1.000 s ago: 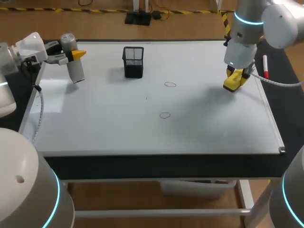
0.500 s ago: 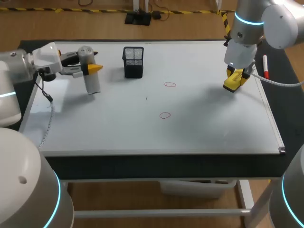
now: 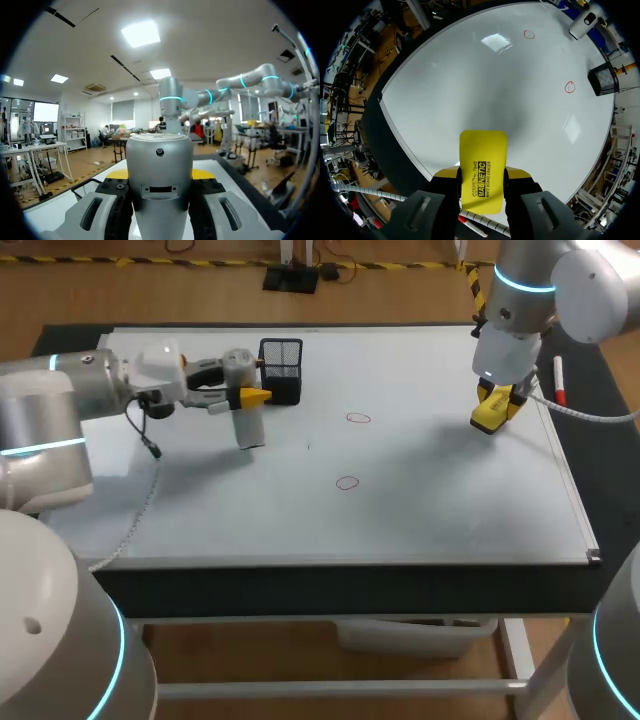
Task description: Pick up the inspection probe, press it on each red-marked spot on the whiteboard one by one, put down the probe, pick up the eraser, and wipe off all the red marks.
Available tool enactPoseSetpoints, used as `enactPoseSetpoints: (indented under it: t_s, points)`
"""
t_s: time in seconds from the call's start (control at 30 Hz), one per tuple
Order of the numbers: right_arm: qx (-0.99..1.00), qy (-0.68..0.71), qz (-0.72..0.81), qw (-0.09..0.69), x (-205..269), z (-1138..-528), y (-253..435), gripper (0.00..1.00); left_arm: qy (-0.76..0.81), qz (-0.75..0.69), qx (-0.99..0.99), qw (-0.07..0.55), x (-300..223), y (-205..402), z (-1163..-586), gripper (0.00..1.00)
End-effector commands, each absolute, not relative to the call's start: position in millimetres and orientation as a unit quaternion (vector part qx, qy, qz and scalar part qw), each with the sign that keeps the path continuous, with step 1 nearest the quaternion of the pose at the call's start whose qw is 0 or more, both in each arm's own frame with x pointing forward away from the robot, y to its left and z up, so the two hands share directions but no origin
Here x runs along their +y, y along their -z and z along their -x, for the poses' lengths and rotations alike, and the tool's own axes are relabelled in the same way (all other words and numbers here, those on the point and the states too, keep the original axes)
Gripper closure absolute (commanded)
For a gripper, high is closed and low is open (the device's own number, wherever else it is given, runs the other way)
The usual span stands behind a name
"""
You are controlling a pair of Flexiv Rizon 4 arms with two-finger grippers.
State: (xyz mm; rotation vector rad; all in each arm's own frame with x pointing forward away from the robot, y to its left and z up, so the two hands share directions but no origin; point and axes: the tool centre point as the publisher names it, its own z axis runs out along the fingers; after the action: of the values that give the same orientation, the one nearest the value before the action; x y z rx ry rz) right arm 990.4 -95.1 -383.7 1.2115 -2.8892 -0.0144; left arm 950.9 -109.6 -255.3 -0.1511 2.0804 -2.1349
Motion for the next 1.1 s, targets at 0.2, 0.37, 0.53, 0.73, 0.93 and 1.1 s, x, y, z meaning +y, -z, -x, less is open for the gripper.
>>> enactPoseSetpoints:
  t_s: [0.2,0.37,0.53,0.73,0.93,1.1]
  points:
    - [-0.922,0.003,-0.388,0.006,-96,-991,383,1.00,0.719,0.052,0.691,0.062,-170,259,-970,1.00]
    - [-0.922,0.003,-0.388,0.006,-96,-991,383,1.00,0.720,0.046,0.690,0.061,-201,254,-979,1.00]
    - [-0.922,0.003,-0.388,0.006,-96,-991,383,1.00,0.721,0.042,0.689,0.059,-232,257,-985,1.00]
    - [-0.922,0.003,-0.388,0.006,-96,-991,383,1.00,0.719,0.045,0.690,0.066,-260,261,-997,1.00]
    - [-0.922,0.003,-0.388,0.006,-96,-991,383,1.00,0.715,0.052,0.693,0.074,-282,265,-1009,1.00]
    - [-0.922,0.003,-0.388,0.006,-96,-991,383,1.00,0.716,0.057,0.692,0.078,-292,265,-1015,1.00]
